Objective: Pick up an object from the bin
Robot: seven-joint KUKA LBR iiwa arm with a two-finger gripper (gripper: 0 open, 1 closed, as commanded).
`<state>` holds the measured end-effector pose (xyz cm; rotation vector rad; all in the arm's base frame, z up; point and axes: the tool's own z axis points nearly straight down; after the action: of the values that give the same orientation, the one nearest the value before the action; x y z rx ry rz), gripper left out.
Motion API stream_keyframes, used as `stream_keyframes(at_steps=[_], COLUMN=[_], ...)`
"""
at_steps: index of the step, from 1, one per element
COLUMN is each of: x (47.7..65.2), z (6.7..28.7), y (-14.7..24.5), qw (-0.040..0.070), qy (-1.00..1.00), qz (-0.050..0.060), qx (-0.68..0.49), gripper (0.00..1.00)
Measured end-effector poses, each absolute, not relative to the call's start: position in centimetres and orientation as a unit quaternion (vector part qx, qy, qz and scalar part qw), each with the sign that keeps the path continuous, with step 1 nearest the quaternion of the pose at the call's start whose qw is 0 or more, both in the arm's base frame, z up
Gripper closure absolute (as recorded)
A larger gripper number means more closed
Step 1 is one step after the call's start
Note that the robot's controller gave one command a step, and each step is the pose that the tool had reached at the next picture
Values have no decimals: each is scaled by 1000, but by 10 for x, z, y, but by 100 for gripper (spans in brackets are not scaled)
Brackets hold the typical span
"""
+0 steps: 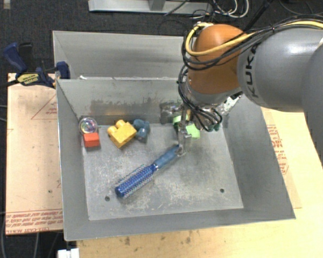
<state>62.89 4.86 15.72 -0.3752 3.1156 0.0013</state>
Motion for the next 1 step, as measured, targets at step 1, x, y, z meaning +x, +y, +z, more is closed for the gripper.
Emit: stream_keyframes(at_steps=[1], x=[579], z=[77], y=[41], qw=[-3], qy=[962], qz=[1], qx=[-274], gripper=[0])
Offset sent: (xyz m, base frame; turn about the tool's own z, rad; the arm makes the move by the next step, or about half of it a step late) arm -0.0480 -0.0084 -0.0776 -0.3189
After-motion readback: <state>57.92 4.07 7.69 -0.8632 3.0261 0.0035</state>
